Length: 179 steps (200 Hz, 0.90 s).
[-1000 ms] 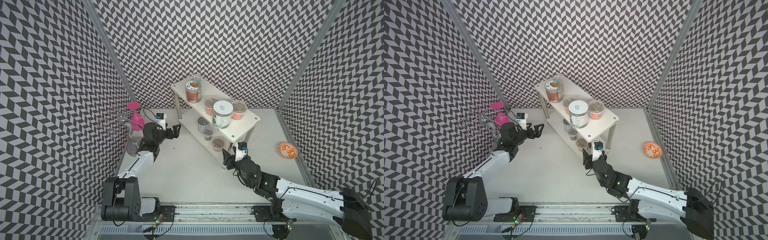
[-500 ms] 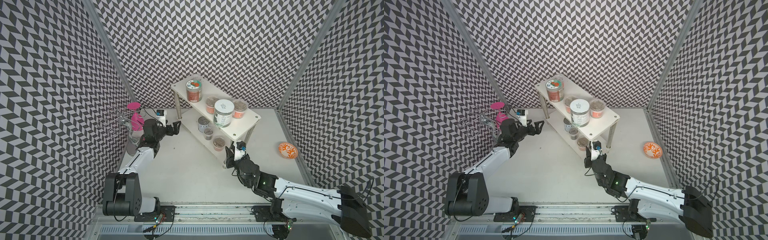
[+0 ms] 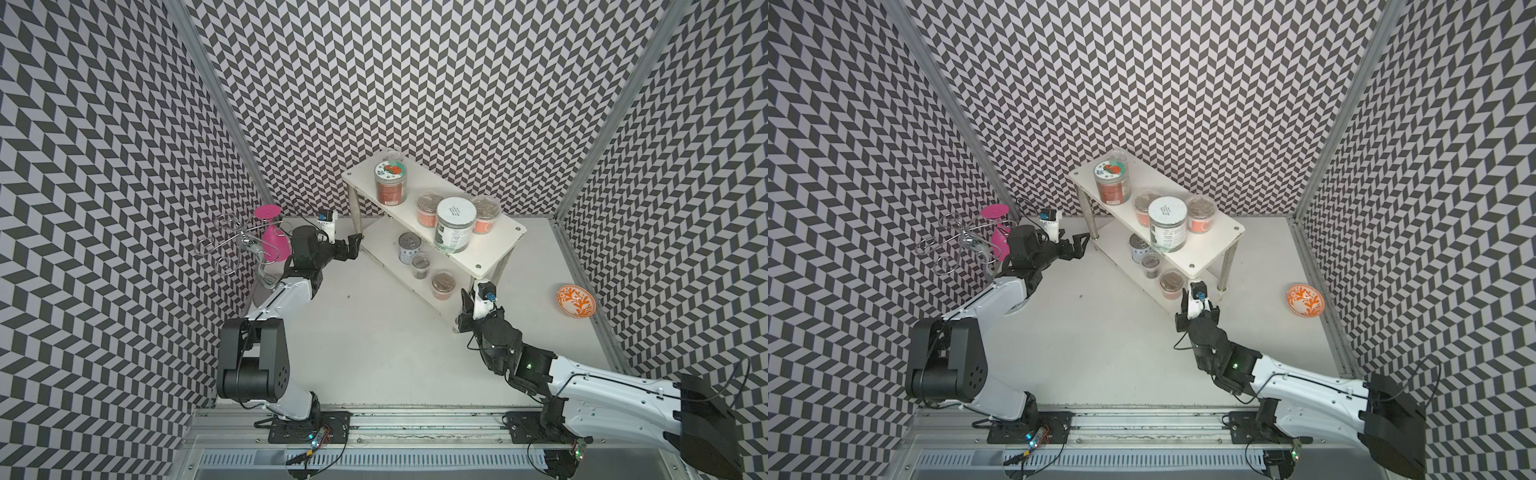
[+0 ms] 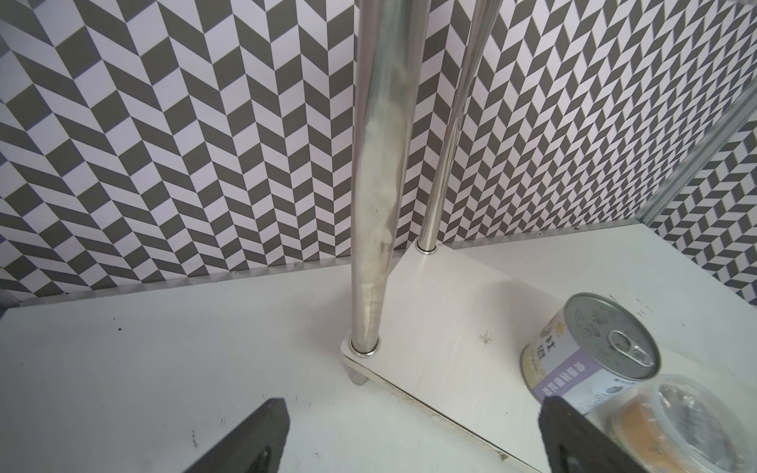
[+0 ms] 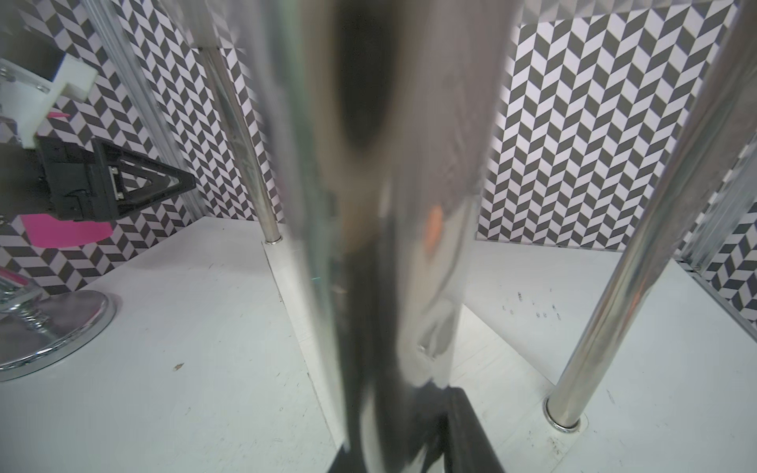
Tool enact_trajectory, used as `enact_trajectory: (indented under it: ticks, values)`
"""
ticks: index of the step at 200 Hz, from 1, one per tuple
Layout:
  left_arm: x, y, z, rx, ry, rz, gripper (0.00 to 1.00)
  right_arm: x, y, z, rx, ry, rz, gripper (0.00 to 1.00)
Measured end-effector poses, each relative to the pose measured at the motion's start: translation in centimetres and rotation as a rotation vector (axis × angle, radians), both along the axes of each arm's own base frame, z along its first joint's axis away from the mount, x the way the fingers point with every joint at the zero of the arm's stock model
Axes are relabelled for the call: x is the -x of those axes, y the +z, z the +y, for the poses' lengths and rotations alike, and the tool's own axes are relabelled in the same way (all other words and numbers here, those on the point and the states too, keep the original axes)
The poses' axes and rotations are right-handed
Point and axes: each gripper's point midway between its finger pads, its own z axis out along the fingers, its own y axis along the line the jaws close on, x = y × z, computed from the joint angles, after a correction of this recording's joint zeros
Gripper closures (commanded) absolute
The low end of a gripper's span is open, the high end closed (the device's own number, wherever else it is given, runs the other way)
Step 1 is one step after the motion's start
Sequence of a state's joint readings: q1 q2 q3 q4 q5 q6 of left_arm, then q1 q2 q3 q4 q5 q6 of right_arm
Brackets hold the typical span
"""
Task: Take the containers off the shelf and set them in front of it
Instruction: Adjust the shelf at the center of the board.
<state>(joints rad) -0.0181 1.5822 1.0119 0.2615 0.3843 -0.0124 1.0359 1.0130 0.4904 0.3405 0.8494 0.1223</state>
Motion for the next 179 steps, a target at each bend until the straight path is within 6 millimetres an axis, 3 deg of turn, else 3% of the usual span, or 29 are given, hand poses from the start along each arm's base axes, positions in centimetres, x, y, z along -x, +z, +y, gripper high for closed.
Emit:
enact_trajectory:
  ticks: [38, 89, 112, 179]
  values:
    - [-3.1, -1.1, 0.6, -0.053, -0.029, -0.015, 0.04, -0.2, 0.0, -1.4, 0.014, -0.031, -0.014, 0.96]
    - [-6.8, -0.6, -0.3, -0.087, -0.128, -0.076, 0.16, -0.9, 0.0, -3.9, 0.024, -0.063, -0.037, 0.98]
    - [-7.1, -0.7, -1.0, -0.089, -0.177, -0.086, 0.22, -1.2, 0.0, -5.0, 0.02, -0.08, -0.047, 0.98]
    - [-6.6, -1.4, -2.9, -0.038, -0.302, -0.074, 0.52, -2.0, 0.1, -7.0, 0.013, -0.104, -0.057, 0.98]
